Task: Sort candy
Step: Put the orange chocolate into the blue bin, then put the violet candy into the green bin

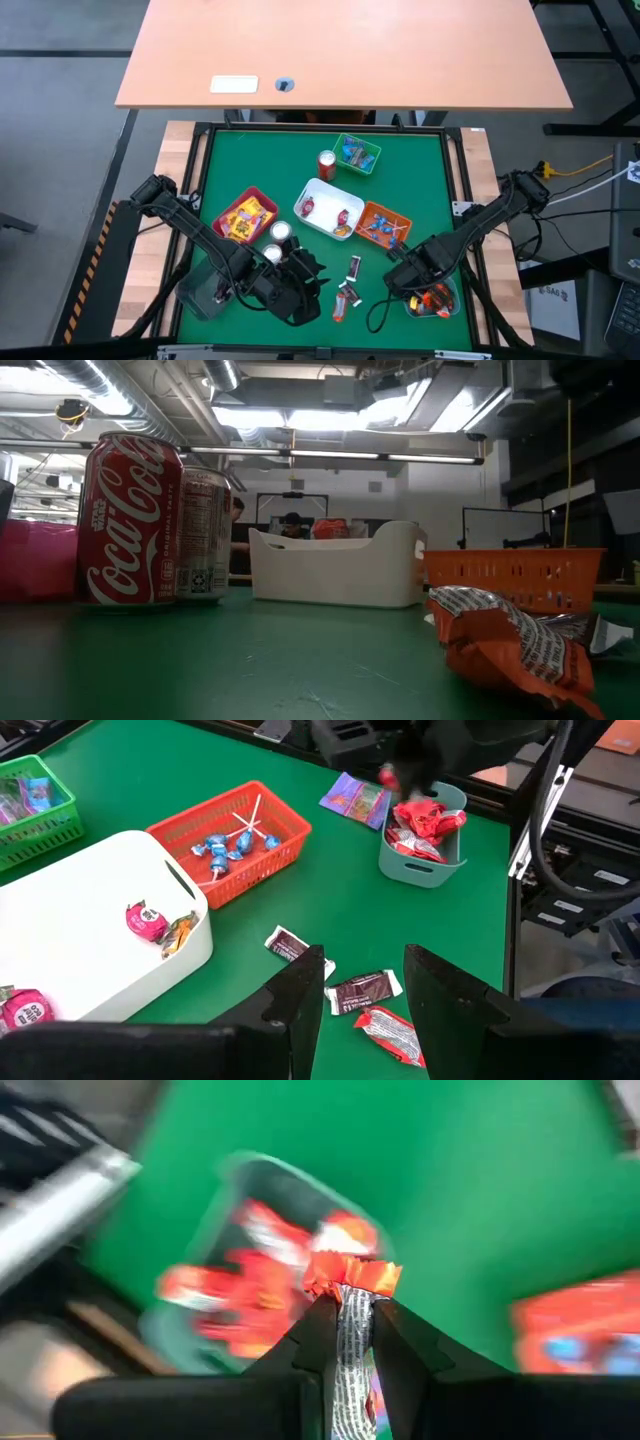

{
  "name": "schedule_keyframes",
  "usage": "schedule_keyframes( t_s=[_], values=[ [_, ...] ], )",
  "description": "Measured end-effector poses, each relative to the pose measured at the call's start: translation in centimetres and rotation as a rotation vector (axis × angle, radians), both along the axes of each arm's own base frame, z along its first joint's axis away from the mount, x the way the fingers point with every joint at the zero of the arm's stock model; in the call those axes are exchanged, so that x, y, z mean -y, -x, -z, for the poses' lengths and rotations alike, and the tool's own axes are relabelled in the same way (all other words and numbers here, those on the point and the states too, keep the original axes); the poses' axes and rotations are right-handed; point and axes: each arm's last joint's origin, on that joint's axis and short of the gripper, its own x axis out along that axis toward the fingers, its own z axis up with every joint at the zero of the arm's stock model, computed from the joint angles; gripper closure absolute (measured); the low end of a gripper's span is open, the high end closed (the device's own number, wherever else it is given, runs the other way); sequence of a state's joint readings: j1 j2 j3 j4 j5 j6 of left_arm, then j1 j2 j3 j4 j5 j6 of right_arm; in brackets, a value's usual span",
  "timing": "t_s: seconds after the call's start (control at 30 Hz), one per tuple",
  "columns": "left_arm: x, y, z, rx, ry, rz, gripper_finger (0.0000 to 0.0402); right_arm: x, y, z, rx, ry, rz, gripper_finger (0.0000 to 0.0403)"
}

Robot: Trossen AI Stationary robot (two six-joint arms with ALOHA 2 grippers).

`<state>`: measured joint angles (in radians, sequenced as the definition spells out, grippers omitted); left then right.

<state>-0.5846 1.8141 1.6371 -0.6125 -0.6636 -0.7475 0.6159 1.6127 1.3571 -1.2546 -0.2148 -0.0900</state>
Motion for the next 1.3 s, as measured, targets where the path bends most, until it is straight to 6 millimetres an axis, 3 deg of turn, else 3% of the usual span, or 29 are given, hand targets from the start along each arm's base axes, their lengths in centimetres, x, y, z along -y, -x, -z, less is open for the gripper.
schedule_keyframes(
  t_s=[0.27,0.43,0.77,0.93,1.13,1.3],
  values=[
    [0.0,0.0,0.0,0.000,0.000,0.000,0.0273,-0.4,0.2,-0.3,-0.161,-0.098,0.269,0.0347],
    [0.0,0.0,0.0,0.000,0.000,0.000,0.0273,-0.5,0.2,-0.3,-0.194,-0.107,0.322,0.0343],
    [0.0,0.0,0.0,0.000,0.000,0.000,0.0273,-0.5,0.3,-0.3,-0.212,-0.112,0.347,0.0265],
    [0.0,0.0,0.0,0.000,0.000,0.000,0.0273,0.1,0.7,-0.2,-0.225,-0.021,0.362,0.0238],
    [0.0,0.0,0.0,0.000,0.000,0.000,0.0273,2.1,2.6,0.0,-0.255,0.306,0.315,0.0233],
    [0.0,0.0,0.0,0.000,-0.001,-0.001,0.0273,3.9,4.1,2.2,-0.288,0.284,0.341,0.0233]
  ],
)
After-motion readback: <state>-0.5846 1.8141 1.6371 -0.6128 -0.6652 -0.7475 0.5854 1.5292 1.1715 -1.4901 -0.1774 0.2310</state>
